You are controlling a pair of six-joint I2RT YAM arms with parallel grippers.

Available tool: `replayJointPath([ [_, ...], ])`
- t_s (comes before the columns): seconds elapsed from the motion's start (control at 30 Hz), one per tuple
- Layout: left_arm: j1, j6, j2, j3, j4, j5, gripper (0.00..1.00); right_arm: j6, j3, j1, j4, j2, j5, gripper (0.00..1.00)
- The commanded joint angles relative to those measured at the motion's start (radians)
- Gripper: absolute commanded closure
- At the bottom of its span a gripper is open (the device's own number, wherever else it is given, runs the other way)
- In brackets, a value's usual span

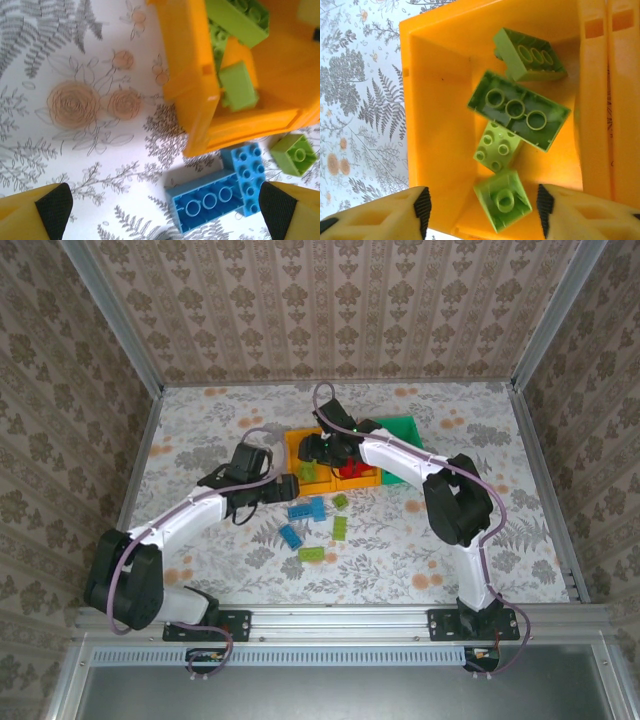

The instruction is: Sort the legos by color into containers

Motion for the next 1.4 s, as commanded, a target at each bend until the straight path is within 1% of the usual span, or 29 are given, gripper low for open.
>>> replayJointPath([
  [0.0, -0.013, -0.028, -0.028, -0.028, -0.039, -0.012, 0.0, 0.001, 0.02, -0.003, -0.034, 0.004, -0.02, 0.36],
  [0.17, -0.031, -0.03, -0.047, -0.052, -0.044, -0.021, 0.0, -0.022, -0.03, 0.015, -0.019, -0.068, -0.003, 0.34],
  [0.3, -0.02, -0.045, -0.074, -0.072, -0.084, -0.082, 0.0, -0.062, -0.134, 0.056, -0.018, -0.156, 0.052, 0.34],
  [0.4, 0.027, -0.085, -0.109, -0.113, -0.08, -0.084, 0.0, -0.113, -0.242, 0.118, 0.02, -0.22, 0.073, 0.34],
  [0.43, 0.072, -0.096, -0.123, -0.127, -0.075, -0.078, 0.0, -0.137, -0.279, 0.142, 0.033, -0.238, 0.089, 0.34],
  [0.5, 0.112, -0.102, -0.15, -0.147, -0.067, -0.07, 0.0, -0.171, -0.339, 0.189, 0.051, -0.263, 0.122, 0.33],
  [0.57, 0.146, -0.098, -0.17, -0.159, -0.066, -0.066, 0.0, -0.178, -0.375, 0.229, 0.055, -0.27, 0.128, 0.33],
  [0.73, 0.221, -0.075, -0.19, -0.164, -0.09, -0.049, 0.0, -0.218, -0.389, 0.343, 0.039, -0.232, 0.138, 0.33],
  [0.83, 0.249, -0.071, -0.2, -0.176, -0.087, -0.033, 0.0, -0.227, -0.374, 0.386, 0.022, -0.189, 0.151, 0.33],
  [1.13, 0.271, -0.066, -0.216, -0.199, -0.087, -0.018, 0.0, -0.257, -0.276, 0.414, -0.04, -0.057, 0.161, 0.35],
  [1.2, 0.273, -0.067, -0.221, -0.203, -0.089, -0.016, 0.0, -0.261, -0.259, 0.415, -0.055, -0.034, 0.17, 0.37],
  [1.37, 0.276, -0.068, -0.228, -0.206, -0.084, -0.012, 0.0, -0.269, -0.237, 0.418, -0.06, -0.018, 0.177, 0.51],
])
